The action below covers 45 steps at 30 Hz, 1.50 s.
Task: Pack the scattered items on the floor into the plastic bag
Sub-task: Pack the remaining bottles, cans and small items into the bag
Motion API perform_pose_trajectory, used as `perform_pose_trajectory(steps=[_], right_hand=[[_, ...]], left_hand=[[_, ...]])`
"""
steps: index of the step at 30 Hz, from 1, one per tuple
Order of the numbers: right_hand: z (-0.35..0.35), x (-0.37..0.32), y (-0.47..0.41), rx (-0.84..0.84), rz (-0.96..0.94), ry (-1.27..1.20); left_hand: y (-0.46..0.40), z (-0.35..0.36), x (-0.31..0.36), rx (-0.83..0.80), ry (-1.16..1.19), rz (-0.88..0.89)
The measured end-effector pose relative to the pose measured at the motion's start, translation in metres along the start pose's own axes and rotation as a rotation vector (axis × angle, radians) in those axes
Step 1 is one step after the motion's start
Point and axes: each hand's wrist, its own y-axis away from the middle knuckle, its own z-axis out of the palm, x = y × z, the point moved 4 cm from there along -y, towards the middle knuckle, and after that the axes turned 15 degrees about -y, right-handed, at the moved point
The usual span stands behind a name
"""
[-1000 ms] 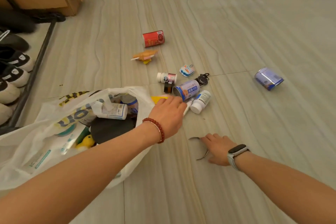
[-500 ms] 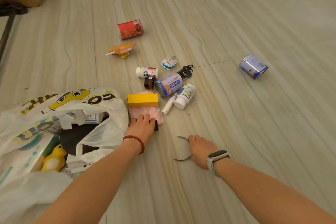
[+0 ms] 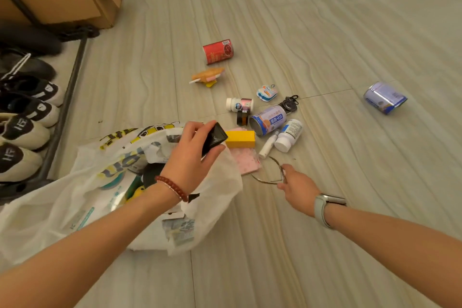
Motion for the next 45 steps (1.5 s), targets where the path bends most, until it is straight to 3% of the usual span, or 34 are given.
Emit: perform_pose_trajectory(steps=[4,7,9,11,13,15,19,26,28,31,34,36,38,41,43,45], right_hand=[[-0.01,-0.066,0.007,0.203,-0.172,-0.425],[-0.01,-0.125,0.019,0.194,-0.401,-0.547],[-0.002,-0.156,0.028,0.11,-0.584,-0.41],[0.016,-0.174,0.032,0.013,-0.712,-0.108],[0.04,-0.18,0.032,-0.059,-0.76,0.223],[0.06,-0.182,0.031,-0.105,-0.772,0.395],[0.076,-0.187,0.016,-0.04,-0.793,0.444],[0.044,-0.192,0.008,0.25,-0.98,0.209],[0.02,-0.176,0.0,0.317,-0.905,0.13],[-0.01,-0.131,-0.025,0.395,-0.61,0.084],[-0.025,-0.073,-0.047,0.277,-0.157,0.264],[-0.031,-0.042,-0.05,0.235,0.031,0.31],[-0.033,-0.022,-0.05,0.233,0.114,0.319],[-0.031,-0.009,-0.052,0.246,0.151,0.266],[-0.031,-0.006,-0.057,0.262,0.133,0.22],[-0.031,-0.004,-0.063,0.281,0.085,0.181]], left_hand=[[0.025,-0.016,-0.057,-0.09,-0.094,-0.218],[0.054,-0.02,-0.094,-0.208,-0.274,-0.183],[0.072,-0.018,-0.112,-0.314,-0.457,-0.068],[0.084,-0.016,-0.13,-0.353,-0.637,-0.023],[0.087,-0.021,-0.143,-0.309,-0.689,-0.053],[0.085,-0.026,-0.151,-0.263,-0.67,-0.132],[0.081,-0.029,-0.154,-0.115,-0.531,-0.255],[0.053,-0.022,-0.123,0.01,-0.379,-0.177],[0.038,-0.02,-0.106,0.054,-0.343,-0.132],[0.01,-0.012,-0.072,0.098,-0.323,-0.044],[-0.018,0.011,-0.03,0.082,-0.372,0.086],[-0.035,0.034,0.001,0.043,-0.462,0.212],[-0.045,0.067,0.029,-0.104,-0.501,0.297],[-0.041,0.13,0.039,-0.491,-0.58,0.203],[-0.034,0.156,0.033,-0.565,-0.633,0.156],[-0.039,0.166,0.028,-0.509,-0.619,0.147]])
